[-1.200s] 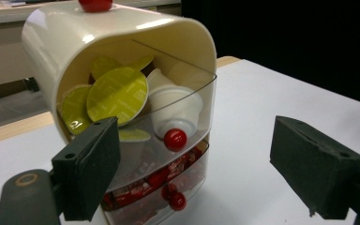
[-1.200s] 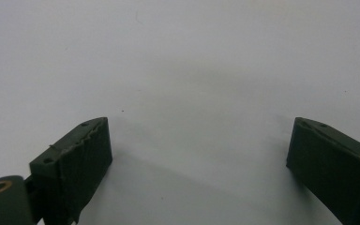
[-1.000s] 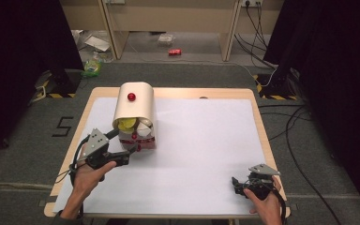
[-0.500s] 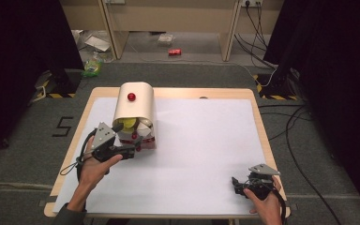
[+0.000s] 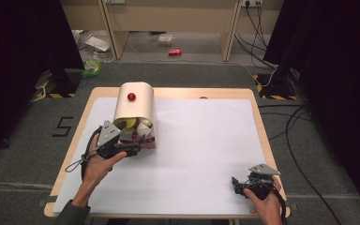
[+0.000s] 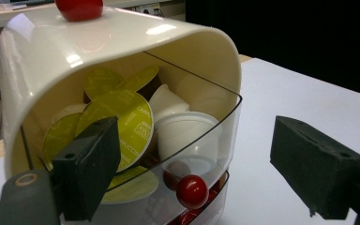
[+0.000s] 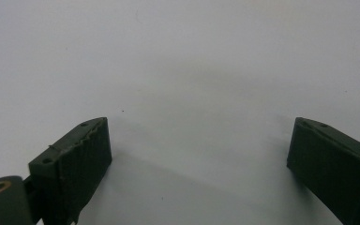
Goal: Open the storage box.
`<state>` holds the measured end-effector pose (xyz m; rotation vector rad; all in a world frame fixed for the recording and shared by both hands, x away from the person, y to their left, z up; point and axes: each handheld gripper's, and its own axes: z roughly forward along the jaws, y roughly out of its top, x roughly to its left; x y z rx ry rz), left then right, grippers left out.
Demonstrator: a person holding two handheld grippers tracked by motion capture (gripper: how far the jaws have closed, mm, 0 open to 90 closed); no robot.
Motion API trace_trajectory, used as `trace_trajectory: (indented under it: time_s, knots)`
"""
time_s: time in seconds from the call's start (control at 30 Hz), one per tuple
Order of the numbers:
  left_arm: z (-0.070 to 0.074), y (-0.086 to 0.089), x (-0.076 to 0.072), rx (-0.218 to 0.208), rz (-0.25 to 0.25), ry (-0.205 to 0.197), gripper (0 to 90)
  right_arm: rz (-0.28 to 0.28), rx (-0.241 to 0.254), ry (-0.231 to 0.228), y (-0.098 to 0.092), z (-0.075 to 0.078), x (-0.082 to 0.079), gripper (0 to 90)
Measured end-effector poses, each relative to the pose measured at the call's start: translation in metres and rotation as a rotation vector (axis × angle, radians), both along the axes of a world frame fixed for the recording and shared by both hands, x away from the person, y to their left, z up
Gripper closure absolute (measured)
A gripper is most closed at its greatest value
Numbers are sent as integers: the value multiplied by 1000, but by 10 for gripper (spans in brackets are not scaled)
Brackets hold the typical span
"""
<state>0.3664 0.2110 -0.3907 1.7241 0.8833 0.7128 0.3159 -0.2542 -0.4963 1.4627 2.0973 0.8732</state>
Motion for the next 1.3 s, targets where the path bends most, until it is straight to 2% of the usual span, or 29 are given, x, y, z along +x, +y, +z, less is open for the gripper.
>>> trace_trajectory:
  time_s: [0.33, 0.47, 0.6, 1.3]
  knots:
    - [0, -2, 1, 15, 11, 27, 171, 0, 0, 0, 0, 0, 0, 69]
    - [0, -3, 0, 39, 21, 28, 181, 0, 0, 0, 0, 0, 0, 69]
    - [0, -2, -1, 34, 22, 25, 198, 1, 1, 0, 0, 0, 0, 69]
    - [1, -2, -19, 63, -6, 56, 199, 3, 0, 2, 0, 0, 0, 64]
